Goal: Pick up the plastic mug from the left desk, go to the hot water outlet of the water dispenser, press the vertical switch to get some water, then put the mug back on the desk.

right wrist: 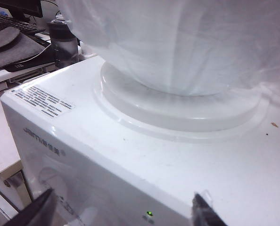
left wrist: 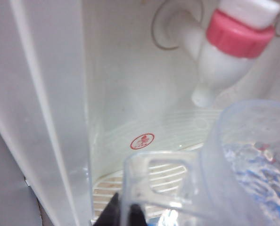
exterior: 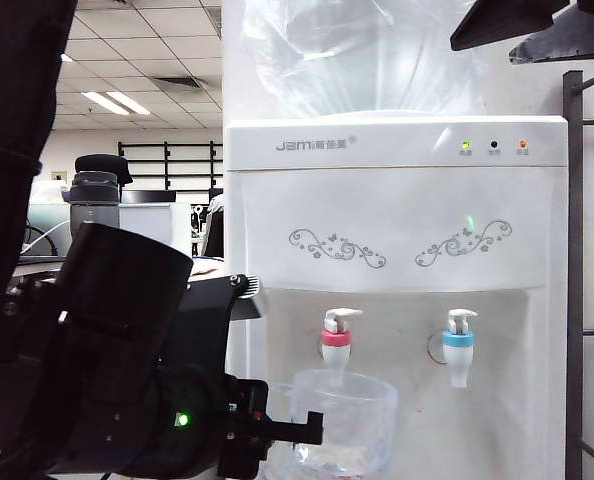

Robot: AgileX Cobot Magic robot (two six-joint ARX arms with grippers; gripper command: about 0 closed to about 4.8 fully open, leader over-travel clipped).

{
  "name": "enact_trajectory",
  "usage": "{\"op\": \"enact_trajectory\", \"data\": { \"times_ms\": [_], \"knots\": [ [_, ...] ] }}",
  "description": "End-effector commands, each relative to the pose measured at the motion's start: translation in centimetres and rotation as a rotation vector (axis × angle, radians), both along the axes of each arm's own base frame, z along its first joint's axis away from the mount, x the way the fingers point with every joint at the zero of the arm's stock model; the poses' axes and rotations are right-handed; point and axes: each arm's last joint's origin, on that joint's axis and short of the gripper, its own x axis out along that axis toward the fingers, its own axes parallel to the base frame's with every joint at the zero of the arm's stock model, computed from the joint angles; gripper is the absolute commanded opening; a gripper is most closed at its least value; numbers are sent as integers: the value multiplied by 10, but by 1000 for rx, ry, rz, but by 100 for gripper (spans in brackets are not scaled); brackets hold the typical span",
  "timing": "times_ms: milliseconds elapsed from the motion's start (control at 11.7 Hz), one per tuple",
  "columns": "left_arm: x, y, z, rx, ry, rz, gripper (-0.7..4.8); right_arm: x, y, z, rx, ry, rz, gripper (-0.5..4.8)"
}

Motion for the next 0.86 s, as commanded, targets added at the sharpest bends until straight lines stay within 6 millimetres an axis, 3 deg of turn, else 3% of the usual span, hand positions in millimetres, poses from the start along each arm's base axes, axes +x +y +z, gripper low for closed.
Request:
{"op": "enact_trajectory", "data": {
  "times_ms": [86,429,858],
  "knots": [
    [1,-2,6,-45,-31,-3,-5,0,0,3,5,-20,0,373],
    [1,-3,5,-47,-23,-23,-5,0,0,3,5,-20,1,373],
    [-2,2,-13,9,11,4,-5,0,0,3,5,-20,1,373]
  ]
}}
